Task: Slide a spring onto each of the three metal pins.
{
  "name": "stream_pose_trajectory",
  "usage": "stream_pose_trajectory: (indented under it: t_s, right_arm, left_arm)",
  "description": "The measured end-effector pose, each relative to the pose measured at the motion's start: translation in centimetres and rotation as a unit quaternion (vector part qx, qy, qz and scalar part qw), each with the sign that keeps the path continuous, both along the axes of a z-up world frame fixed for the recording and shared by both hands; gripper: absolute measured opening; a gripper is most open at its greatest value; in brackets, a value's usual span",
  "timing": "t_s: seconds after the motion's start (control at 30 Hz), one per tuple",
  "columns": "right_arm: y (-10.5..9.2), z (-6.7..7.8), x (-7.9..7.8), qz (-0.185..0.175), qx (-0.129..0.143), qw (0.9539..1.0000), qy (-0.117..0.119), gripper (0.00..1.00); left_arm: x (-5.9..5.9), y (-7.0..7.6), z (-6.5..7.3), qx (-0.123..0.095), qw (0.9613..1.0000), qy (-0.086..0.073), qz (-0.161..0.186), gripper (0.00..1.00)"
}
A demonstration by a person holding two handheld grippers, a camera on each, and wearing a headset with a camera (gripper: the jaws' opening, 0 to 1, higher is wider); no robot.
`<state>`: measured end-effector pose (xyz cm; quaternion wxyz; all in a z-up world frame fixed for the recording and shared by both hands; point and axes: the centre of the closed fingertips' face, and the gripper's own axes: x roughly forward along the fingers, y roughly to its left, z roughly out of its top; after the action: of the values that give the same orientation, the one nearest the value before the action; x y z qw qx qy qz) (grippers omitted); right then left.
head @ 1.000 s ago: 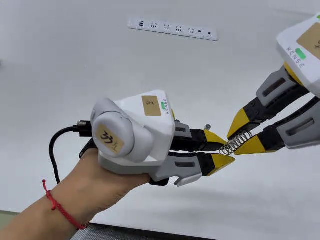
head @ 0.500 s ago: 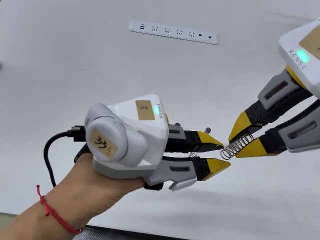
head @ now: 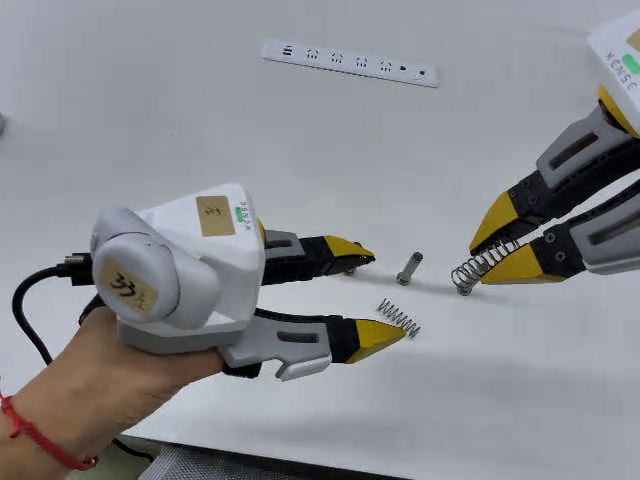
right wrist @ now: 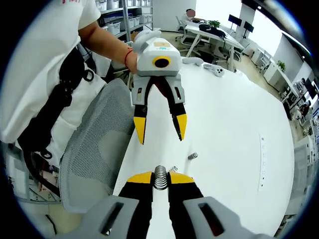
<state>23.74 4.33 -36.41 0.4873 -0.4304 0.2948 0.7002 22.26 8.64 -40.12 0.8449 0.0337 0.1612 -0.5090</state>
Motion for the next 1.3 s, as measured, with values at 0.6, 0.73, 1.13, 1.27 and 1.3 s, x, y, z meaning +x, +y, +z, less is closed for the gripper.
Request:
stream_pose_trajectory:
  t_s: [0.6,0.73,1.13,1.27,1.3]
  right_arm:
    - [0.1,-3.3,4.9,-0.048,-0.041,0.9974,-0.033,0.12]
    - [0.2,-4.3,5.5,-0.053,-0.049,0.9968,-0.034,0.12]
    - [0.4,-7.2,7.1,-0.066,-0.066,0.9952,-0.031,0.12]
    - [0.4,-8.1,7.3,-0.070,-0.070,0.9947,-0.029,0.12]
    - [0.4,-8.3,7.4,-0.071,-0.070,0.9946,-0.027,0.12]
  left_arm:
    - [-0.2,3.0,-2.4,0.038,0.9991,-0.002,0.016,0.85]
    - [-0.3,3.0,-2.7,0.036,0.9992,0.001,0.017,0.90]
    - [-0.2,3.1,-3.2,0.032,0.9992,0.005,0.022,0.98]
    - [-0.1,3.1,-3.5,0.034,0.9992,0.006,0.021,1.00]
    - [-0.1,3.1,-3.5,0.035,0.9992,0.007,0.021,1.00]
